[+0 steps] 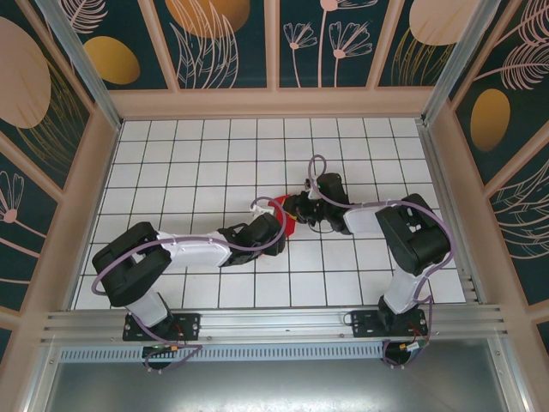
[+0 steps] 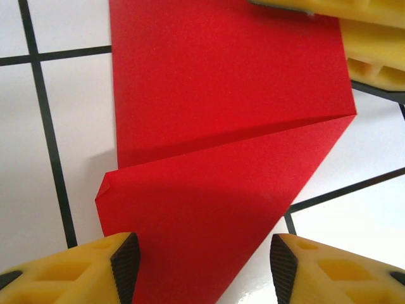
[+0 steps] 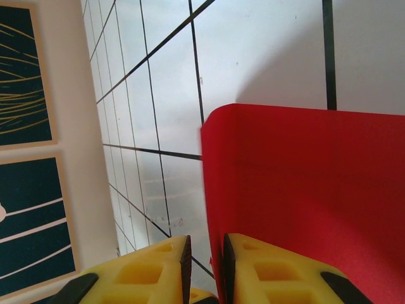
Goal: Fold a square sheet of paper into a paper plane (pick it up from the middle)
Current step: Fourth fold the wing at the center of the table.
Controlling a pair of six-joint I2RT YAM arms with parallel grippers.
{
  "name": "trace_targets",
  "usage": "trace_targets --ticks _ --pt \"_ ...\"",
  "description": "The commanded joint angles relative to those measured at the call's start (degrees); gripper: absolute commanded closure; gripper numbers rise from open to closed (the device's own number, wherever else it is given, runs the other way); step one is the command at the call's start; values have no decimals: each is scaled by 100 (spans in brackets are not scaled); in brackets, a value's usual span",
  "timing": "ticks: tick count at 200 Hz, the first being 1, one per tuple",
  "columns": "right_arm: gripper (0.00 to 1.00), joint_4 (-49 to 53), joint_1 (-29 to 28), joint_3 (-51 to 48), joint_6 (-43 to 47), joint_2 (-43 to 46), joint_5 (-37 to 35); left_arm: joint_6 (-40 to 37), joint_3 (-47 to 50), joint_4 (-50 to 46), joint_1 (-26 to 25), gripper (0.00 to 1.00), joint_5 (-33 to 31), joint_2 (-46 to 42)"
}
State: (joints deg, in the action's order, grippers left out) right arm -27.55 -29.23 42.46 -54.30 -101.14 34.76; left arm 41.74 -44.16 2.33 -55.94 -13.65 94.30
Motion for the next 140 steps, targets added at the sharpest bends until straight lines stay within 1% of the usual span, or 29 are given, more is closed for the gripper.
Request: trace_targets --ticks 1,35,70,99,118,140 --pt "77 75 38 190 120 136 162 124 -128 -81 -35 42 -153 112" --pt "80 90 36 213 95 104 193 117 -115 -70 -46 46 -168 141" --pt "81 125 40 223 106 99 199 116 -116 -105 -44 51 -216 167" --pt "84 153 40 245 126 77 190 136 -70 -119 -55 51 -243 176" --pt "87 167 29 272 139 59 195 125 -67 -136 -56 51 -241 175" --pt "89 180 36 271 142 42 189 99 -31 -110 -66 53 -217 185"
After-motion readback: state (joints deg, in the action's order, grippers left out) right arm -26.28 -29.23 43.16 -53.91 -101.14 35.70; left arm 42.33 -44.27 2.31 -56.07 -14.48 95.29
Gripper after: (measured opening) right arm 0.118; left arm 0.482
